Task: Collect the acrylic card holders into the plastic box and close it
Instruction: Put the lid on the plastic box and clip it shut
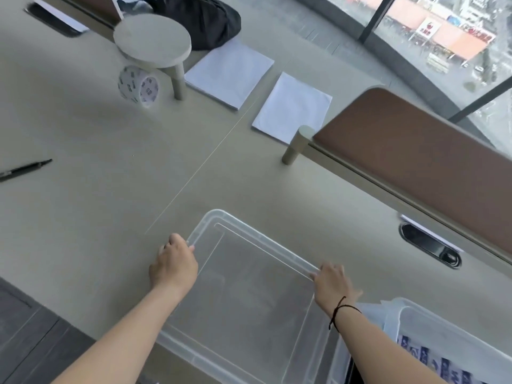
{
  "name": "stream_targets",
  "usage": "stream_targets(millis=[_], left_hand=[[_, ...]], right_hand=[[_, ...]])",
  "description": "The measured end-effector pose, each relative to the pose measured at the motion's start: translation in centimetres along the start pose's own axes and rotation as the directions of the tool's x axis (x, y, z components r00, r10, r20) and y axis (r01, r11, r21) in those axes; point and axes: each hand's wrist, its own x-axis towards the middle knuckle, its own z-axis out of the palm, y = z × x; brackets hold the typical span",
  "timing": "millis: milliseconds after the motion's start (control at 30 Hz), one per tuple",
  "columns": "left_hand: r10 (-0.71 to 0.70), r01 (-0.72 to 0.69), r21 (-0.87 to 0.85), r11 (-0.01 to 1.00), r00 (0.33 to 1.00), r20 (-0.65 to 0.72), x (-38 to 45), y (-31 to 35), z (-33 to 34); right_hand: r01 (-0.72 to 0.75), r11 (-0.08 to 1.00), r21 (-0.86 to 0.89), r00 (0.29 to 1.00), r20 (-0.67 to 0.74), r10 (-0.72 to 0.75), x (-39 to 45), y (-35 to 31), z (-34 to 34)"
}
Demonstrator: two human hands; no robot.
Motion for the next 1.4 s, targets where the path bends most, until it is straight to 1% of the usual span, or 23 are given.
stream_targets(millis=[67,200,233,267,333,367,400,467,500,533,567,667,700,800,933,1033,1133,1200,1300,1400], left_hand=[[0.015,-0.015,-0.008,1.000,1.000,0.004,0.4,0.2,-0.4],[0.083,-0.084,-0.022,0.996,0.996,-0.018,0.9,0.3,-2.0],[0.090,-0.090,0.001,0.996,0.996,-0.024,1.1,0.2,-2.4],[0.085,-0.084,0.028,0.996,0.996,-0.027,1.5,0.0,-2.9],[0.056,-0.054,0.064,0.996,0.998,-0.029,2.2,-0.4,-3.5],[0.039,-0.037,0.069,0.997,0.999,-0.028,2.4,-0.6,-3.8],[0.024,-0.022,0.069,0.997,0.999,-0.028,2.5,-0.7,-4.0],[-0.004,0.006,0.051,0.999,0.999,-0.038,2.6,-0.7,-4.5],[-0.019,0.020,0.032,0.999,0.999,-0.044,2.6,-0.6,-4.8],[-0.035,0.035,0.004,0.999,0.998,-0.049,2.5,-0.5,-5.1],[-0.047,0.046,-0.026,0.999,0.997,-0.054,2.4,-0.2,-5.5],[-0.035,0.029,-0.096,0.995,0.997,-0.063,1.6,1.3,-6.4],[-0.017,0.010,-0.109,0.994,0.997,-0.069,1.0,2.2,-6.5],[0.051,-0.063,-0.131,0.989,0.994,-0.092,-1.6,5.4,-6.5],[0.155,-0.162,-0.135,0.978,0.986,-0.062,-6.6,10.2,-5.1],[0.237,-0.237,-0.153,0.959,0.971,-0.018,-11.4,13.7,-2.8],[0.330,-0.321,-0.155,0.934,0.943,0.035,-16.9,16.8,-0.2],[0.393,-0.381,-0.162,0.910,0.919,0.046,-20.2,18.6,1.5],[0.436,-0.430,-0.089,0.898,0.897,0.068,-24.5,20.6,4.0],[0.470,-0.473,0.070,0.878,0.881,0.058,-27.5,21.3,6.0]], right_hand=[[0.004,0.997,0.072,1.000,0.020,-0.006,0.0,0.0,0.3],[0.072,0.980,0.185,0.997,0.025,-0.078,0.4,0.4,-0.3],[0.073,0.972,0.225,0.996,0.028,-0.081,0.6,0.5,-0.6],[0.036,0.955,0.295,0.998,0.047,-0.052,0.5,0.5,-0.9],[-0.083,0.874,0.478,0.992,0.127,0.025,0.0,0.4,-1.4],[-0.123,0.816,0.564,0.985,0.169,0.032,-0.2,0.4,-1.7],[-0.165,0.751,0.639,0.978,0.206,0.040,-0.4,0.5,-1.9],[-0.236,0.585,0.776,0.965,0.260,0.044,-1.3,0.6,-2.9],[-0.238,0.520,0.821,0.964,0.266,0.021,-2.0,0.7,-3.9],[-0.215,0.478,0.851,0.968,0.252,-0.013,-2.7,0.8,-4.9],[-0.174,0.461,0.870,0.975,0.218,-0.045,-3.4,1.1,-5.9],[-0.032,0.504,0.863,0.994,0.078,-0.070,-5.5,2.8,-9.1],[-0.007,0.509,0.861,0.997,0.042,-0.057,-6.0,3.6,-9.9],[0.008,0.505,0.863,1.000,-0.006,-0.004,-7.7,7.5,-11.5],[0.002,0.520,0.854,0.996,-0.047,0.072,-9.5,15.5,-11.5],[-0.036,0.553,0.832,0.988,-0.053,0.145,-10.2,22.9,-10.7],[-0.097,0.547,0.831,0.975,-0.032,0.222,-11.3,30.5,-9.4],[-0.114,0.591,0.799,0.965,-0.053,0.258,-11.9,34.9,-8.4],[-0.110,0.684,0.721,0.948,-0.130,0.290,-12.2,40.2,-6.5],[-0.140,0.774,0.617,0.937,-0.171,0.306,-12.2,43.9,-4.6]])
